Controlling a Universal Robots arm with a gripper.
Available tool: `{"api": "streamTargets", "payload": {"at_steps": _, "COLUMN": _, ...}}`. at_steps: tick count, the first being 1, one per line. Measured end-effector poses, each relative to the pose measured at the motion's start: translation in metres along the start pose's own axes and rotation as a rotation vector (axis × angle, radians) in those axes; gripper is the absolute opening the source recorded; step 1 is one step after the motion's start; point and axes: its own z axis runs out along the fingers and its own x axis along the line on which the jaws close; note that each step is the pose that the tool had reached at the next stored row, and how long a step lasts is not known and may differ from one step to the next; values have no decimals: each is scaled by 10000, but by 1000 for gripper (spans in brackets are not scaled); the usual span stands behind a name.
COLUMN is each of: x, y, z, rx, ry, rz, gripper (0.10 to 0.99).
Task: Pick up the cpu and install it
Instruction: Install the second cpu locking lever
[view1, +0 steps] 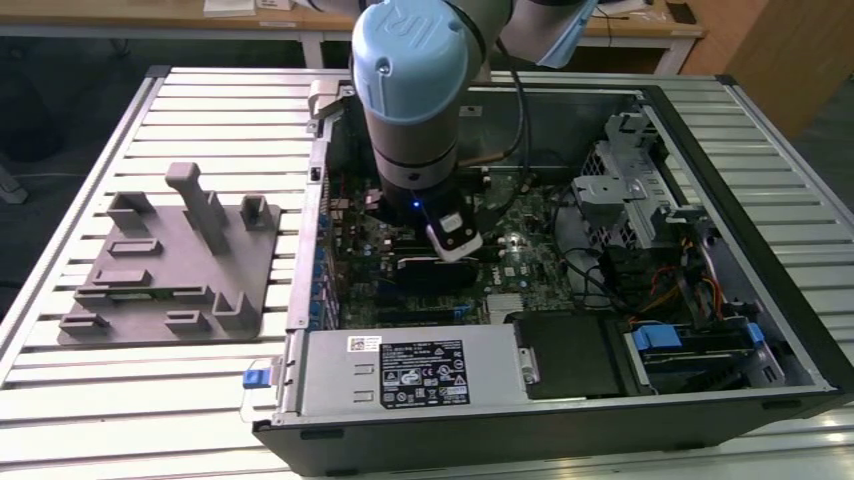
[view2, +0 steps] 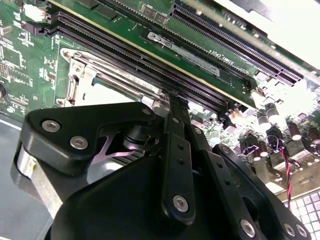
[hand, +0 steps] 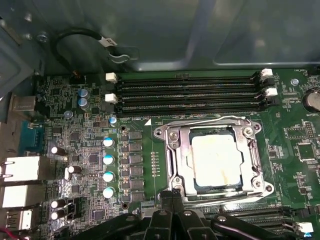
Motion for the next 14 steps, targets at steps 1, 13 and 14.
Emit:
{"api": "streamTargets", "payload": {"at_steps": 1, "x": 0, "y": -1, "z": 6, "rx": -4, "ry": 0, "rz": 0, "gripper": 106}}
{"api": "streamTargets", "payload": {"at_steps": 13, "x": 1, "y": -7, "z": 29, "rx": -8, "ry": -5, "rz": 5, "gripper": 106}}
{"api": "streamTargets", "payload": {"at_steps": 14, "x": 0, "y": -3, "z": 14, "rx": -6, "ry": -3, "rz": 5, "gripper": 106}}
